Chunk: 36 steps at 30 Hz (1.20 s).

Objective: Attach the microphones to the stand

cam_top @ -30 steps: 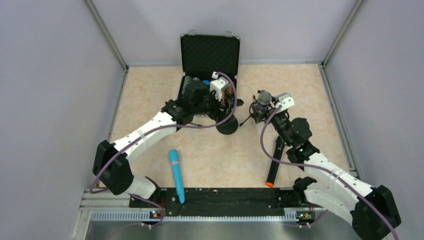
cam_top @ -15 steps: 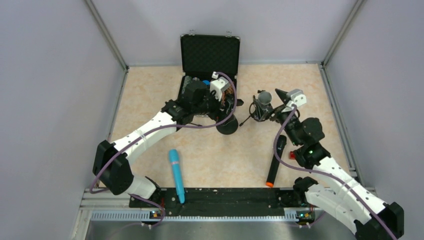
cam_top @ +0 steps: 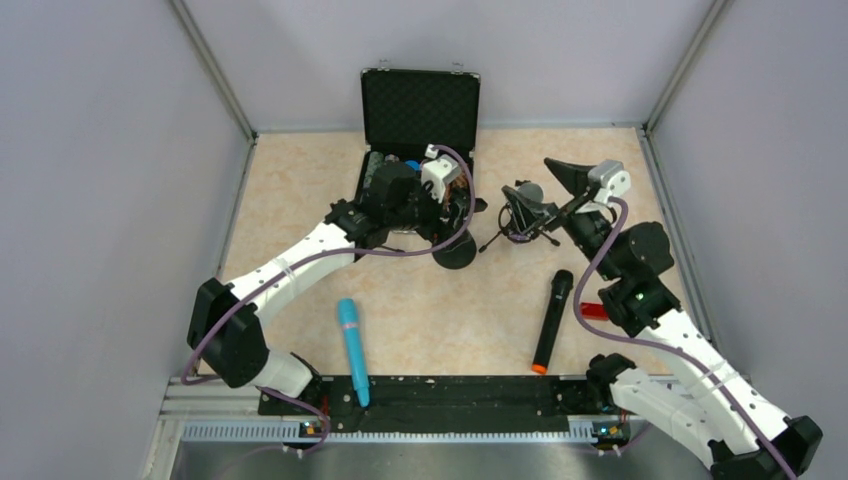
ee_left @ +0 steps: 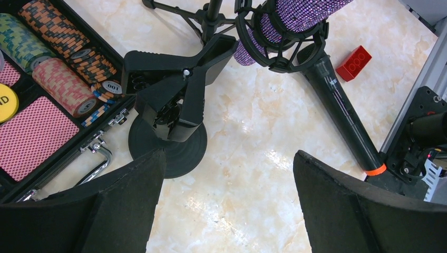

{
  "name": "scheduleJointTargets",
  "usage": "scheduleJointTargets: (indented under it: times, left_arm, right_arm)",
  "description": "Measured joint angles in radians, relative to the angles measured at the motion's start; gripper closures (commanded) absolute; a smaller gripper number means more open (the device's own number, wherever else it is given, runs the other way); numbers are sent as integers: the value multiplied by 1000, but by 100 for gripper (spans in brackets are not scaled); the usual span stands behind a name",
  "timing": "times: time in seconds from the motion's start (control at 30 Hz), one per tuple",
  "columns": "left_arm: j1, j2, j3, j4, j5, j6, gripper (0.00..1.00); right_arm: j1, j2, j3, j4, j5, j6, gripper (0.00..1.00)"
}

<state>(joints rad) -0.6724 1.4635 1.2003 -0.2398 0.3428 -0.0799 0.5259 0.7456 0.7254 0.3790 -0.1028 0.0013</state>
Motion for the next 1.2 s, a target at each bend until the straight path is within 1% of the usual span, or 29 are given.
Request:
scheduleJointTargets:
  times: [0.1, 0.13, 0.17, 0.3, 0.43, 0.67, 0.9, 1.03, 1.2]
  left_arm:
    - [0, 0, 0, 0, -8, 0, 6]
    - [0, 0, 0, 0, -13, 0, 6]
    - [0, 0, 0, 0, -21, 1, 6]
    - [0, -4, 0, 0, -60, 2, 6]
    - [0, -32, -5, 0, -126, 4, 6]
    - [0, -116, -40, 7, -299, 4, 5]
    - [0, -203, -95, 48, -469, 29, 5]
    - [0, -220, -109, 64, -517, 49, 5]
    - [0, -220, -111, 68, -532, 58, 5]
  right_arm:
    - [0, 34, 50, -36, -63, 29, 8]
    - [0, 45, 62, -47, -84, 39, 3]
    - [0, 57, 73, -60, -108, 50, 1]
    - [0, 111, 129, -141, -188, 100, 1]
    - [0, 151, 180, -232, -217, 129, 1]
    - [0, 175, 206, -363, -225, 149, 1]
    - [5, 244, 243, -480, -220, 138, 1]
    - [31, 280, 253, -535, -179, 112, 1]
    - [70, 330, 277, -603, -128, 74, 1]
